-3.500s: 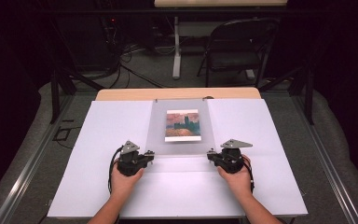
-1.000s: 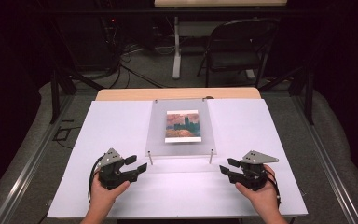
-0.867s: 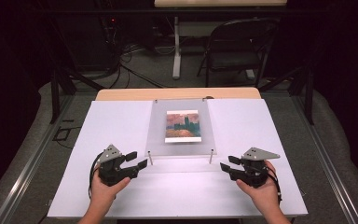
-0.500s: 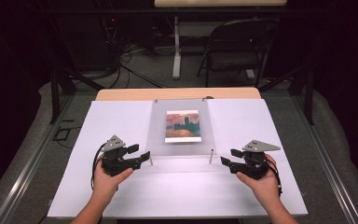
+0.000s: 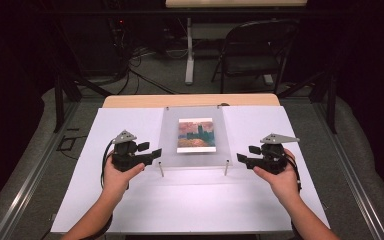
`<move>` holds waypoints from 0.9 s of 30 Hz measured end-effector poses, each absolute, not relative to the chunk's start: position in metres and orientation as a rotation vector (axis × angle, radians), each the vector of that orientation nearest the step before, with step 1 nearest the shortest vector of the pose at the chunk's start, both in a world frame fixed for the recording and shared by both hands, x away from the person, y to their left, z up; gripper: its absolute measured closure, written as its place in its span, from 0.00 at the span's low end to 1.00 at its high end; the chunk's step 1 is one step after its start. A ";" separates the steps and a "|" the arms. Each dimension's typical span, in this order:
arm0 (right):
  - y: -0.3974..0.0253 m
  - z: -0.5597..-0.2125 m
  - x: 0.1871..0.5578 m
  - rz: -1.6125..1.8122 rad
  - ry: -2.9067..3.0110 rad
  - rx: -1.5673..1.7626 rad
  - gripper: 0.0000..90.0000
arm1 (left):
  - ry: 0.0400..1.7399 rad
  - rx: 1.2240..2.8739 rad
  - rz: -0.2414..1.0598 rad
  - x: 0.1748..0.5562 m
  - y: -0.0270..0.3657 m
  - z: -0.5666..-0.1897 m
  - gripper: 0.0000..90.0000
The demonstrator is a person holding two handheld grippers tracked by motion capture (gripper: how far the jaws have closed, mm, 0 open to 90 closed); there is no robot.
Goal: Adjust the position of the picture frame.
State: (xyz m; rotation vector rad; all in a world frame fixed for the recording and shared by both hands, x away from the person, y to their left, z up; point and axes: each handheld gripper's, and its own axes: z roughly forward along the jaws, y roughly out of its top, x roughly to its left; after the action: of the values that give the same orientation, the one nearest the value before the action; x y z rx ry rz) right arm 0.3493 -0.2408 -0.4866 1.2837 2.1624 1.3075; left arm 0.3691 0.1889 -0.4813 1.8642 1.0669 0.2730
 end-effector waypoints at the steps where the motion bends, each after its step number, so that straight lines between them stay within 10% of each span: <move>1: -0.241 -0.484 0.354 1.300 2.167 1.287 0.43 | 1.072 1.865 0.270 0.373 0.189 -0.480 0.42; 27: -0.204 -0.488 0.462 1.258 2.149 1.380 0.43 | 1.275 1.819 0.198 0.476 0.177 -0.486 0.42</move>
State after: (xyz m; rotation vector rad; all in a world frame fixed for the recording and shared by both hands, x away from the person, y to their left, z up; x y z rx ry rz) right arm 0.4622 -0.2038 -0.4883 1.3802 2.1491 1.2577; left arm 0.4761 0.1766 -0.4855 1.8191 1.2753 0.1980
